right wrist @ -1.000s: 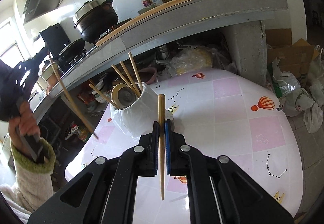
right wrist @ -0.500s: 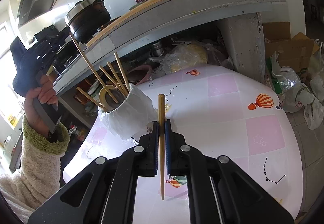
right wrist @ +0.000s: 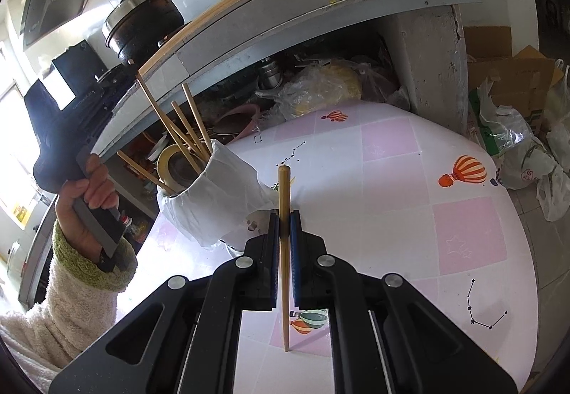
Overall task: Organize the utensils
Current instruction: 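Carry both chopsticks over the holder and lower the left gripper's chopstick in, then open the left gripper to release its chopstick into the holder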
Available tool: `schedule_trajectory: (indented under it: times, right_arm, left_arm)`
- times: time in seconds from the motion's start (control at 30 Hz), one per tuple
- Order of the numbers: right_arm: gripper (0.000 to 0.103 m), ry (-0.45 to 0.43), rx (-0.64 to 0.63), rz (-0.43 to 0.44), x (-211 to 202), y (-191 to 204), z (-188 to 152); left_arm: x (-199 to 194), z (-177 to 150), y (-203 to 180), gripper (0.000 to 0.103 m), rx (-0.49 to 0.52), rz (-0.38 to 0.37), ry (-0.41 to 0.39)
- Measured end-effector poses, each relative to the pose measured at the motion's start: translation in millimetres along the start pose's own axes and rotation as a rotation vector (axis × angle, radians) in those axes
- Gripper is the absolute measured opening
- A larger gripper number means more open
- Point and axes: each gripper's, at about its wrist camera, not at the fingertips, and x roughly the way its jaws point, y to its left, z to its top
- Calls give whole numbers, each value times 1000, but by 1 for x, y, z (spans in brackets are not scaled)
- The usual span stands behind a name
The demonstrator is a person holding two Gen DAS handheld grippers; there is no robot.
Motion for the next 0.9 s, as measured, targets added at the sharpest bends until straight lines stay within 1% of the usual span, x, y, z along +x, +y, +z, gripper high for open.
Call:
schedule_trajectory:
  times: [0.17,0.2,0.23,0.27,0.3,0.43,0.5,0.53,0.63,0.67,0.73,0.8,0.9]
  right_arm:
    - [6,-2,-7,-5,-3,3,1]
    - [6,-3,-8,-6,-4,4,2]
    - [6,-5,-10,-7,-5,4,2]
    - [6,-8,-12,-9,-7,6,3]
    - [6,-11,-15,-10,-9,8,3]
    - [6,-25,-24,-6,-16,14,8]
    - [6,-36,-36,2,-20,21,15]
    - [6,-45,-48,9,-23,26,19]
    - [6,-83,-78,37,-32,42,35]
    - [6,-108,-92,50,-38,49,43]
    - [6,-153,-122,74,-49,62,57]
    - [6,-196,-145,104,-57,75,74]
    - [6,-243,-166,155,-63,93,100]
  left_arm:
    - [0,-13,1,6,-10,-12,60]
    - [-1,-15,1,11,-16,-13,68]
    - [-3,-15,1,19,-21,-19,76]
    - [-7,-15,1,22,-26,-20,74]
    - [-10,-16,1,29,-27,-21,71]
    - [-28,-10,-3,41,-18,-27,59]
    - [-40,-6,-5,44,-11,-19,49]
    - [-45,-5,-6,48,-7,-14,48]
    - [-66,0,-7,57,12,35,51]
    - [-75,1,-7,59,16,51,48]
    - [-93,0,-4,67,22,101,44]
    - [-109,-3,2,72,26,136,50]
    - [-131,-13,16,77,23,213,60]
